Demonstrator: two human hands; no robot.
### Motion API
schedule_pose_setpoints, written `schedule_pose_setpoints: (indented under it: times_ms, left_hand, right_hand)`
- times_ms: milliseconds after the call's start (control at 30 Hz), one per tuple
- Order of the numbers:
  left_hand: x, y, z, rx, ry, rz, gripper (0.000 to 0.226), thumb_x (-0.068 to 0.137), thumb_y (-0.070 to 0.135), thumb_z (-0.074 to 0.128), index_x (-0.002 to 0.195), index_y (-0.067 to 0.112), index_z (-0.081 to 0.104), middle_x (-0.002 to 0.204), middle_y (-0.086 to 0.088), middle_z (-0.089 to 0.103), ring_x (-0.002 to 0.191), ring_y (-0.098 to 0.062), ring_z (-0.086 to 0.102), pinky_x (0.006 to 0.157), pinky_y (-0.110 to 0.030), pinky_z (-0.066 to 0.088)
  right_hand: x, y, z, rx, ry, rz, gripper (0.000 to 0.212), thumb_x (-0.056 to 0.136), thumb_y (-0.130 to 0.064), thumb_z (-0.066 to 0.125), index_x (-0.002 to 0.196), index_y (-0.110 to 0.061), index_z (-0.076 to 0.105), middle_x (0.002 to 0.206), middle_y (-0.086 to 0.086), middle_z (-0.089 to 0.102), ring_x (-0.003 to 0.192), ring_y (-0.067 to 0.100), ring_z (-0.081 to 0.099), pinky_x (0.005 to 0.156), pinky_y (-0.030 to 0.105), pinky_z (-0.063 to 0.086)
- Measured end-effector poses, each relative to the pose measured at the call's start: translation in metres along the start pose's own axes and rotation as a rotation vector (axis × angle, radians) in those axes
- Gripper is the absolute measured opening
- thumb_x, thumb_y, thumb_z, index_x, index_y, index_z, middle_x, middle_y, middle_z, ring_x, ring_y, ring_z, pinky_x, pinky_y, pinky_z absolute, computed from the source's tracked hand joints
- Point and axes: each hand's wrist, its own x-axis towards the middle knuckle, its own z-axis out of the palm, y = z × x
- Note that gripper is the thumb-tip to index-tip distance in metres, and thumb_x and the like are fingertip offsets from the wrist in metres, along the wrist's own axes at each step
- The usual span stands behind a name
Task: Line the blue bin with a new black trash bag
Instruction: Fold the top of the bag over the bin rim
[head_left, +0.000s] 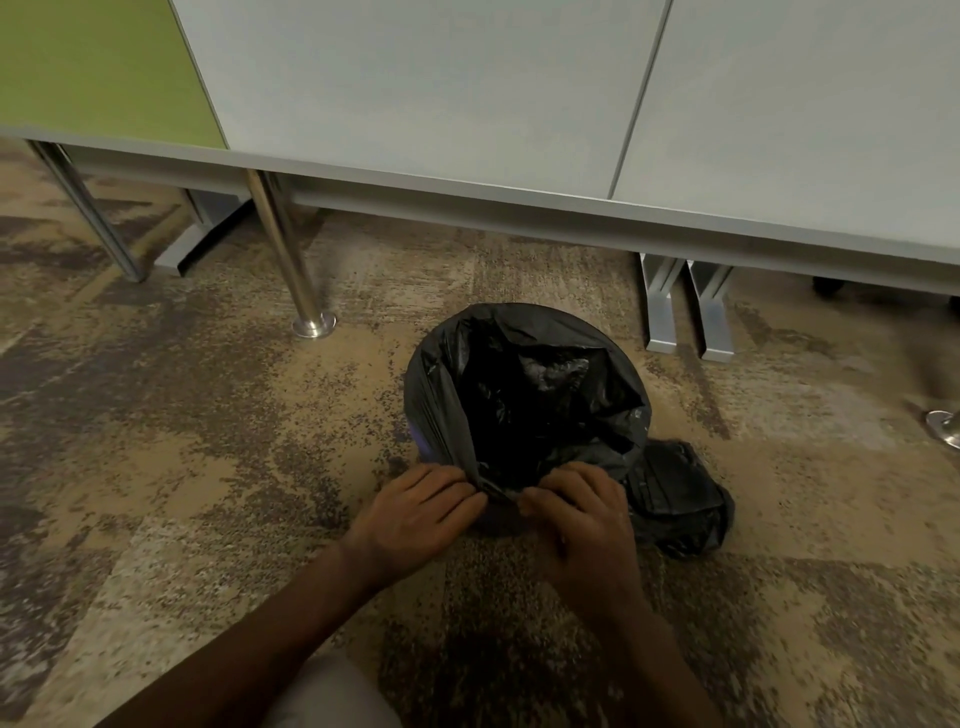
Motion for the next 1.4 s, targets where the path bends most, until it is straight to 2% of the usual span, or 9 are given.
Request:
schedule_pose_setpoints:
  times_ms: [133,333,533,633,767,867,933,1067,1400]
  left_hand:
    - [-0.002,0.000,0.004,-0.027,-0.028,-0.066,0.013,0.092,0.007,0.062,0.102,0.002,0.070,0.094,-0.014,0.076,0.091,-0.031,0.074,0.078,-0.040,0.062]
    - [0.001,-0.003,0.009,-0.014,-0.002,-0.097,0.009,0.092,0.007,0.063,0.097,0.004,0.069,0.091,-0.013,0.073,0.100,-0.031,0.057,0.077,-0.040,0.060]
    - [-0.005,-0.005,0.007,-0.055,-0.106,-0.110,0.019,0.091,0.012,0.060,0.082,0.008,0.076,0.077,-0.007,0.070,0.071,-0.026,0.068,0.065,-0.033,0.056]
    - [-0.011,-0.004,0.002,-0.225,-0.066,-0.399,0.022,0.095,0.025,0.063,0.081,0.014,0.075,0.075,0.000,0.068,0.063,-0.019,0.065,0.057,-0.029,0.051]
    - [0.005,-0.017,-0.003,-0.515,0.300,-1.104,0.012,0.097,0.029,0.066,0.090,0.021,0.071,0.077,0.009,0.068,0.068,-0.008,0.065,0.061,-0.031,0.056]
    - [0.024,-0.030,0.002,-0.713,0.268,-1.558,0.039,0.101,0.042,0.061,0.136,0.025,0.064,0.124,0.015,0.070,0.109,0.000,0.066,0.100,-0.028,0.055]
    - [0.037,-0.031,0.008,-0.835,0.144,-1.648,0.068,0.100,0.057,0.053,0.159,0.027,0.037,0.159,0.007,0.046,0.141,-0.011,0.048,0.113,-0.030,0.037]
    - [0.073,-0.025,0.024,-1.011,0.114,-1.804,0.089,0.098,0.069,0.041,0.166,0.026,0.002,0.173,-0.001,0.017,0.157,-0.027,0.023,0.125,-0.045,0.028]
    - [0.069,0.005,0.055,-0.869,0.421,-1.875,0.066,0.107,0.058,0.024,0.164,0.024,0.026,0.169,-0.003,0.030,0.154,-0.025,0.031,0.111,-0.027,0.024]
  right_hand:
    - [0.006,-0.006,-0.002,-0.034,-0.079,0.019,0.011,0.084,-0.018,0.077,0.092,-0.021,0.070,0.101,-0.002,0.062,0.101,0.024,0.059,0.087,0.035,0.039]
    - [0.005,-0.011,0.004,-0.096,-0.013,0.071,0.018,0.077,-0.013,0.082,0.089,-0.019,0.069,0.099,0.003,0.062,0.098,0.028,0.058,0.090,0.030,0.029]
    - [0.004,-0.006,0.004,-0.021,0.033,0.131,0.021,0.084,-0.025,0.076,0.103,-0.017,0.074,0.104,0.005,0.063,0.100,0.027,0.059,0.091,0.031,0.038]
    - [0.006,-0.004,0.001,0.034,0.091,0.174,0.026,0.089,-0.034,0.069,0.106,-0.016,0.073,0.106,0.004,0.061,0.103,0.026,0.057,0.088,0.037,0.047]
    - [0.011,0.001,-0.003,0.077,0.212,0.296,0.032,0.088,-0.037,0.072,0.111,-0.015,0.074,0.116,0.007,0.060,0.114,0.026,0.055,0.094,0.042,0.050]
    - [0.016,-0.001,-0.002,0.224,0.379,0.612,0.046,0.097,-0.042,0.068,0.135,-0.016,0.062,0.141,0.012,0.050,0.132,0.029,0.051,0.107,0.047,0.048]
    - [0.026,0.000,-0.003,0.443,0.432,0.888,0.063,0.099,-0.051,0.057,0.153,-0.024,0.042,0.160,0.005,0.035,0.144,0.024,0.041,0.117,0.049,0.040]
    - [0.062,0.008,-0.003,0.822,0.453,1.186,0.067,0.106,-0.055,0.038,0.164,-0.030,0.015,0.172,0.000,0.021,0.154,0.022,0.029,0.121,0.037,0.029]
    - [0.064,0.013,0.024,0.788,0.392,1.255,0.069,0.107,-0.053,0.032,0.166,-0.030,0.005,0.173,0.003,0.018,0.156,0.030,0.027,0.124,0.048,0.030]
